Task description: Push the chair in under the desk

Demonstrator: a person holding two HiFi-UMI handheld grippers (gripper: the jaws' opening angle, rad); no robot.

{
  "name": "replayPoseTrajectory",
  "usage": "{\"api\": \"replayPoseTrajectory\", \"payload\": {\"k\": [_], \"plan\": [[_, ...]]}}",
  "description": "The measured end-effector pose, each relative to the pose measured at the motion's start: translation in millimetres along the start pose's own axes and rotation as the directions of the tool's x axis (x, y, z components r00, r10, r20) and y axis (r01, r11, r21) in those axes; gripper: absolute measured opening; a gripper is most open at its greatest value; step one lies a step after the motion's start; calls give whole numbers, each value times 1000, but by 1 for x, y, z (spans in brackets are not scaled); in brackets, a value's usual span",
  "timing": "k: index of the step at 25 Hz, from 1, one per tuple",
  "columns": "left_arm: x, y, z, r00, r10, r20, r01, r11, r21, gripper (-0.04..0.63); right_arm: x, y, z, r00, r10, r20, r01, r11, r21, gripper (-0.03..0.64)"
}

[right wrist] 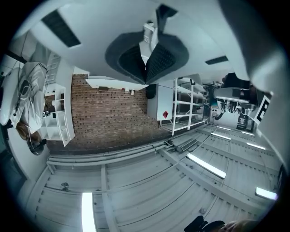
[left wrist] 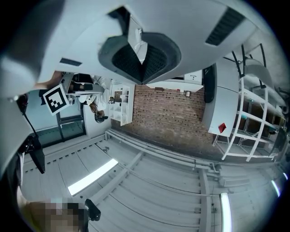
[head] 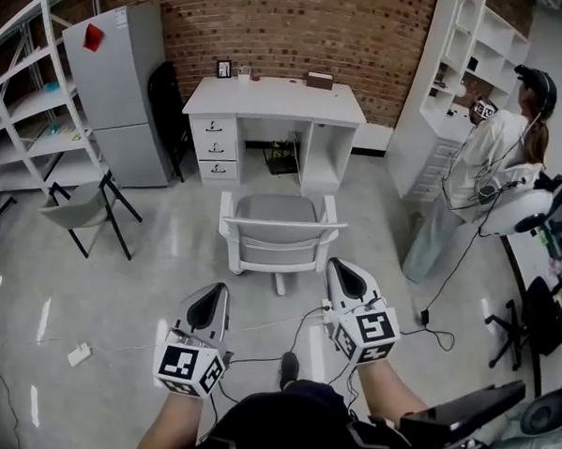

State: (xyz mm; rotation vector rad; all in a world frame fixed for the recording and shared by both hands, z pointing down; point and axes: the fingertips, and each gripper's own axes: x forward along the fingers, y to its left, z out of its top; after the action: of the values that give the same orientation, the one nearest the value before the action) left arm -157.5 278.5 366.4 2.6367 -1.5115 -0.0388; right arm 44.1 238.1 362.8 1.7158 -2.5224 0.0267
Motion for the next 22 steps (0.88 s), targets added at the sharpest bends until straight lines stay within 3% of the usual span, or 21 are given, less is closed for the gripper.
{"api": "replayPoseTrajectory", "payload": {"k": [22], "plan": [[156, 0, -2, 997, 18, -81, -13, 998, 59, 8, 86, -126, -7, 1000, 20, -2, -20, 998, 61, 8]]}}
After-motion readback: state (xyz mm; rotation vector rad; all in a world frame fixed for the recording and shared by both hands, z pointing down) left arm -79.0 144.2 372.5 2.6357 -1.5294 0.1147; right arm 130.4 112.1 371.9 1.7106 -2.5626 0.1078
